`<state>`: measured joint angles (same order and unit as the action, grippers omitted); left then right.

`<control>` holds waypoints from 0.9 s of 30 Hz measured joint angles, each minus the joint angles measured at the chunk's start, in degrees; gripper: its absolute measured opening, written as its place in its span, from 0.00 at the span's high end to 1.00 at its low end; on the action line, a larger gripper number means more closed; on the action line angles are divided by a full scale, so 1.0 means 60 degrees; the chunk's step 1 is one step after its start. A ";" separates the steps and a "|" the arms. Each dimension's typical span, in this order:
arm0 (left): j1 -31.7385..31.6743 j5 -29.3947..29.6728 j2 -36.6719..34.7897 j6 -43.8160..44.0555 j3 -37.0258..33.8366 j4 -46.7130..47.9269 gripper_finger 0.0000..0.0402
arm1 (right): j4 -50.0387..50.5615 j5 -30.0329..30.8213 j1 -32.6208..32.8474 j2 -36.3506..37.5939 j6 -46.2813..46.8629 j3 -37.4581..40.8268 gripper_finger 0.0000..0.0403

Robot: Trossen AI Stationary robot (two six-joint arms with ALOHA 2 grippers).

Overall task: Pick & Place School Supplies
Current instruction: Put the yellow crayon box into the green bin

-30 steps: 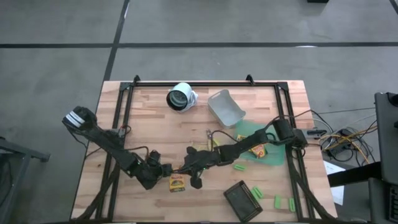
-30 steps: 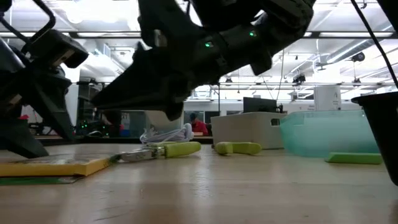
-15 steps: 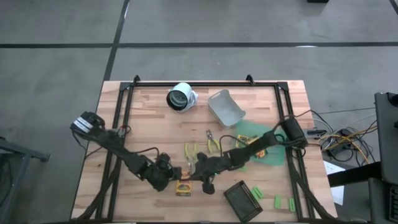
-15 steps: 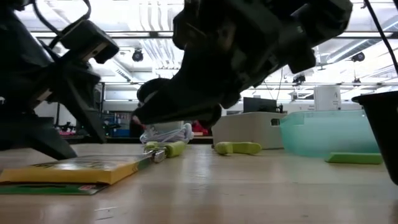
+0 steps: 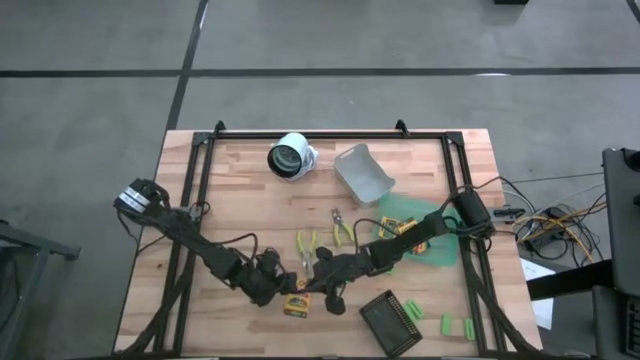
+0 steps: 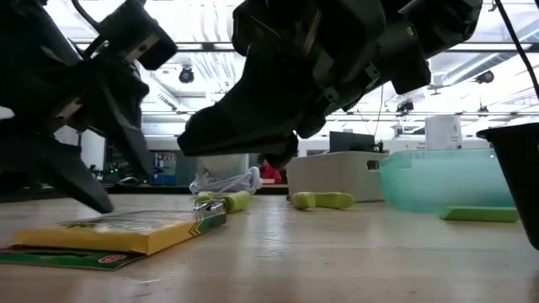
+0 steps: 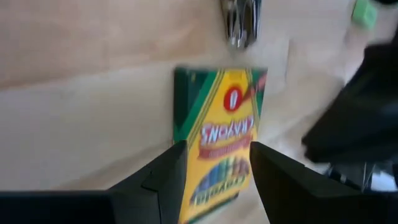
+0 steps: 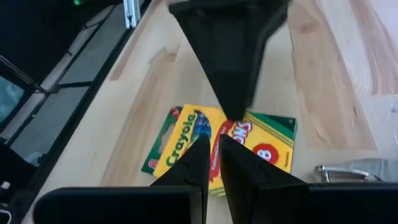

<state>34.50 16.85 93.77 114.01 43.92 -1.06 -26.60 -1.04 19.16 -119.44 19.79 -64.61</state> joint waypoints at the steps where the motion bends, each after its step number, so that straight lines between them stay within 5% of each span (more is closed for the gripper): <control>1: 0.0000 -0.0130 -0.0033 -0.0031 -0.0003 -0.0007 0.55 | 0.0120 0.0000 0.0000 0.0000 -0.0003 -0.0036 0.92; 27: 0.0015 -0.0329 -0.0221 -0.0541 -0.0040 0.0200 0.55 | 0.1157 0.0197 0.0033 -0.0776 0.0434 -0.0611 0.92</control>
<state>34.59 14.88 92.44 110.76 43.68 0.14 -19.66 0.14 19.35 -124.09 22.39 -68.27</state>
